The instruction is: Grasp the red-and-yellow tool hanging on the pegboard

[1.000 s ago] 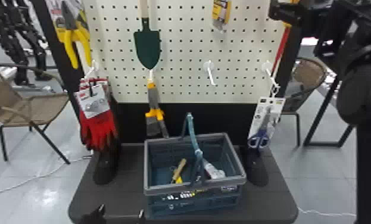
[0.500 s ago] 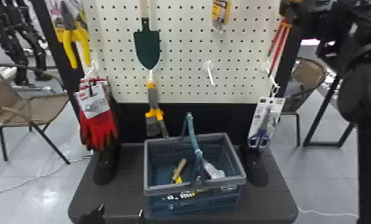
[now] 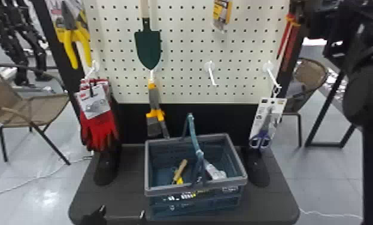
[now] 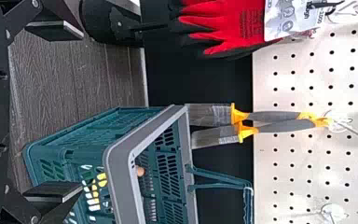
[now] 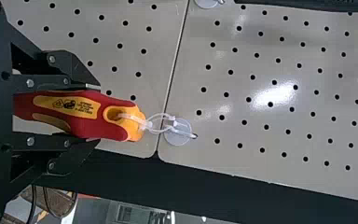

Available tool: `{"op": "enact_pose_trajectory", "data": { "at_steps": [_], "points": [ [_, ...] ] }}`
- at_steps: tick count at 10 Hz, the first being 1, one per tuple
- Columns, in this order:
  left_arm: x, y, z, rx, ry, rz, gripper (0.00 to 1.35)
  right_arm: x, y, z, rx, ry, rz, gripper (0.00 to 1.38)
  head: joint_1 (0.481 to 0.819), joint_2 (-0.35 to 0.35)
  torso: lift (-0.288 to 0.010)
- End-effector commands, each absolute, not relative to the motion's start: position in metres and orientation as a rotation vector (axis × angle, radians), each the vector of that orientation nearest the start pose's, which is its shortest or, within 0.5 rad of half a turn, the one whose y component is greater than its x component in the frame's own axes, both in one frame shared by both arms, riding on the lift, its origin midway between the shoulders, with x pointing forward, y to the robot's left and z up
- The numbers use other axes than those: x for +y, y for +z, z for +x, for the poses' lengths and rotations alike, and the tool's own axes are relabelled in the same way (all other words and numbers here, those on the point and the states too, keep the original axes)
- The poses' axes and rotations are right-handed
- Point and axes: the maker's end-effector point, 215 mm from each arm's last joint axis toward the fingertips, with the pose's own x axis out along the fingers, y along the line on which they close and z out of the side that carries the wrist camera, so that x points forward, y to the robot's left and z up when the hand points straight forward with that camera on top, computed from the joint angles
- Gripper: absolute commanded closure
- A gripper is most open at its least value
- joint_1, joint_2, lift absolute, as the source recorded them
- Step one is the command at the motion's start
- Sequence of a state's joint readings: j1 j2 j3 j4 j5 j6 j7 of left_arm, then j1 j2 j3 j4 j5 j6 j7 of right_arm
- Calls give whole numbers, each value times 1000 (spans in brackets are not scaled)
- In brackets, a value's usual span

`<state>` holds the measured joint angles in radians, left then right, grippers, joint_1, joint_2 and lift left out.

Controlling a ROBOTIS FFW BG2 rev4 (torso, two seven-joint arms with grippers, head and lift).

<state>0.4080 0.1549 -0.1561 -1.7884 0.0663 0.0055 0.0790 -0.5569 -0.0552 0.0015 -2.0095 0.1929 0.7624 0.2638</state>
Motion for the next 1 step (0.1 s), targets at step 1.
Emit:
{"op": "enact_pose_trajectory", "data": {
  "at_steps": [1],
  "points": [
    [187, -447, 448, 214, -110, 43, 165, -229, 21, 659, -209, 91, -203, 1036, 549, 0, -100]
  ]
}}
